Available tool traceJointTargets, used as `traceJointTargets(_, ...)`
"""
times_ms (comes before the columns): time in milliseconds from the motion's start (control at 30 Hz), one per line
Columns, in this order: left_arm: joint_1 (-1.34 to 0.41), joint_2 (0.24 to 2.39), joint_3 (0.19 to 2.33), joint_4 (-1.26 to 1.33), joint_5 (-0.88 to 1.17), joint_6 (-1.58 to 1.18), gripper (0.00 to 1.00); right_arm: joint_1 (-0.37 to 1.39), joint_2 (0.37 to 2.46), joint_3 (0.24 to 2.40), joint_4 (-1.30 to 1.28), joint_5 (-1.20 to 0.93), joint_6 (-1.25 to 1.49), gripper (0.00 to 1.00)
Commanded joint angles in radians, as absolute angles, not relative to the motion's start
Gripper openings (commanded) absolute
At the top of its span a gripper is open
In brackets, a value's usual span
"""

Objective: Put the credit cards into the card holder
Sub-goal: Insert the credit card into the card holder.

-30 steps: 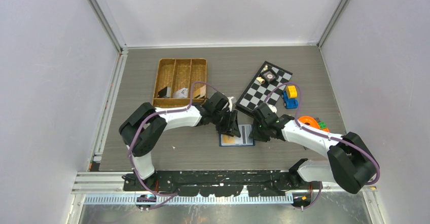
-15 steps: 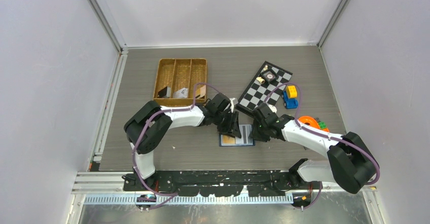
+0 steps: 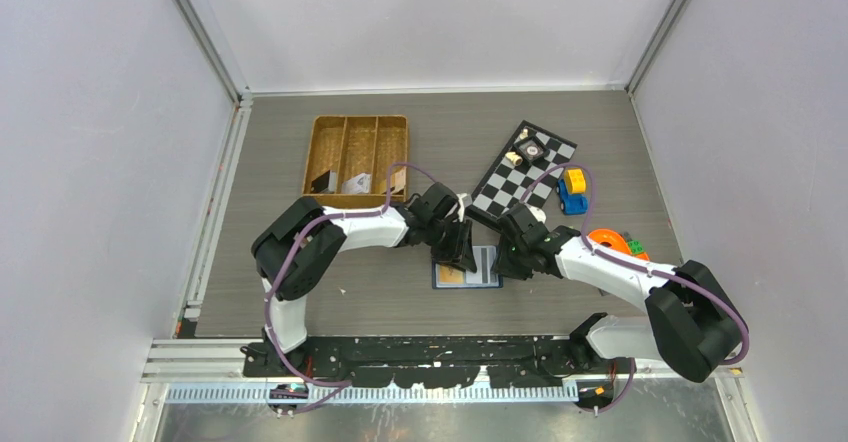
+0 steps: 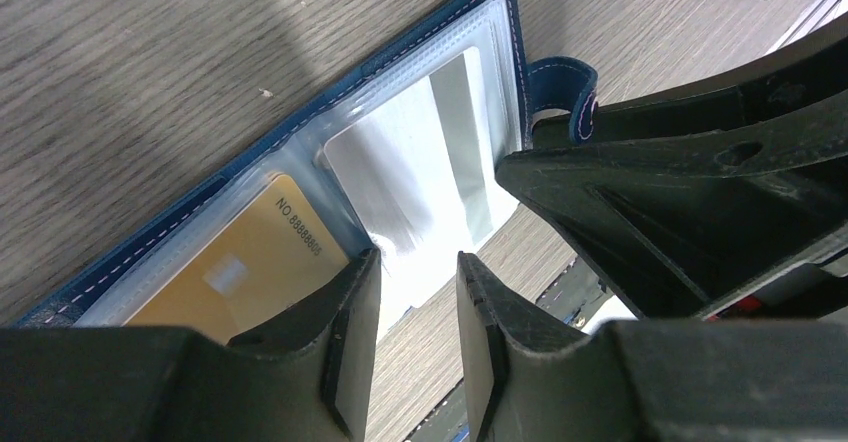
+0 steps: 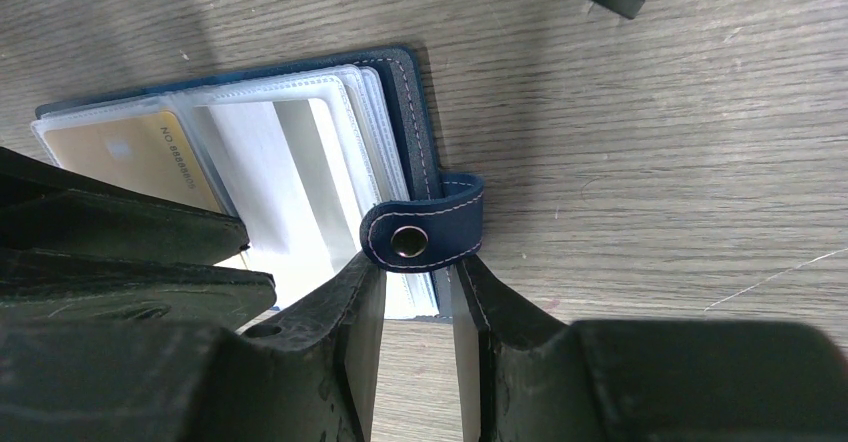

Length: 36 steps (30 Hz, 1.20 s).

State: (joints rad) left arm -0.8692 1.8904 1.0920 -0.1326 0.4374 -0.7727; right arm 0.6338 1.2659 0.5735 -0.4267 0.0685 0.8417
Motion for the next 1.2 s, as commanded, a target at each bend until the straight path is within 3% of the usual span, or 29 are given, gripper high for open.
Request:
traceJointTargets(0, -0.894, 1.914, 1.125, -0.06, 0.444, -0.763, 0.35, 0.642, 1.317, 0.523, -0.445, 0.073, 0.848, 0.33)
traceJointTargets(267, -0.905, 1.913, 1.102, 0.027, 0.457, -0.806, 0.34, 0.641, 1.303, 0.523, -0.445, 0.067, 0.852, 0.35)
traceJointTargets(633, -0.907, 1.888, 1.078, 0.039, 0.429, -0.815, 0.33, 0.641, 1.167, 0.547, -0.531, 0.111, 0.849, 0.49)
traceJointTargets(1167, -0.923, 1.871, 1.077, 0.012, 0.388, -0.791, 0.33, 0.634, 1.195, 0.493, -0.448, 0.065, 0.869, 0.45)
